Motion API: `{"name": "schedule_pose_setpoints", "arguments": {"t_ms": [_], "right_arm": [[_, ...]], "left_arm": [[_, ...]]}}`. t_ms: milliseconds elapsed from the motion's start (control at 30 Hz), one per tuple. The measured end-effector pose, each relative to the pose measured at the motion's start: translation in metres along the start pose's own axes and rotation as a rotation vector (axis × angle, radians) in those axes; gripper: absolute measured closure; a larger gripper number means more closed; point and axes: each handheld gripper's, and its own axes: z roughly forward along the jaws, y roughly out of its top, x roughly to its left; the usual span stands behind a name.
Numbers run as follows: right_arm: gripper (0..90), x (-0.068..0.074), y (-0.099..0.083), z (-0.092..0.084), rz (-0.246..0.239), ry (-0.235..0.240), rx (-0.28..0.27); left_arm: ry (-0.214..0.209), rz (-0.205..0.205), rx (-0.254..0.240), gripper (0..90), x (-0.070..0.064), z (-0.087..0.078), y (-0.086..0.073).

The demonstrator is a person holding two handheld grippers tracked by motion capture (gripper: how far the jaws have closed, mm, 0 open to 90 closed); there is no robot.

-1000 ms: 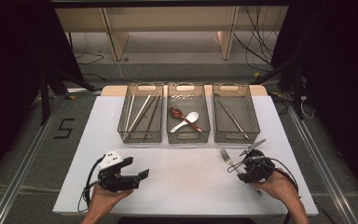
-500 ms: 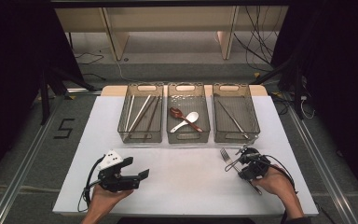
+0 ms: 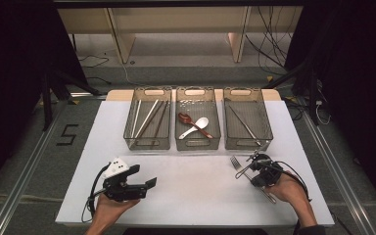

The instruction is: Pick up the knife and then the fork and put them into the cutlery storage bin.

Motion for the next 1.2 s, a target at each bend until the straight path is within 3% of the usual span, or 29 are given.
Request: {"name": "schedule_pose_setpoints", "arguments": {"t_ms": [367,733,1200], "right_arm": [[84.4,0.001,-0.001,-0.007,-0.023,-0.002,-0.033],[84.4,0.001,0.001,-0.037,-0.038,0.006,-0.155],[84.4,-0.014,0.036,-0.066,-0.019,-0.035,-0.275]], "left_arm": [[0.0,-0.002,0.0,18.5,0.0,0.0,0.0],[0.003,0.0,-0.002,18.6,0.001,-0.001,0.0],[0.006,-0.004,-0.01,18.6,0.001,-0.001,0.0]]}}
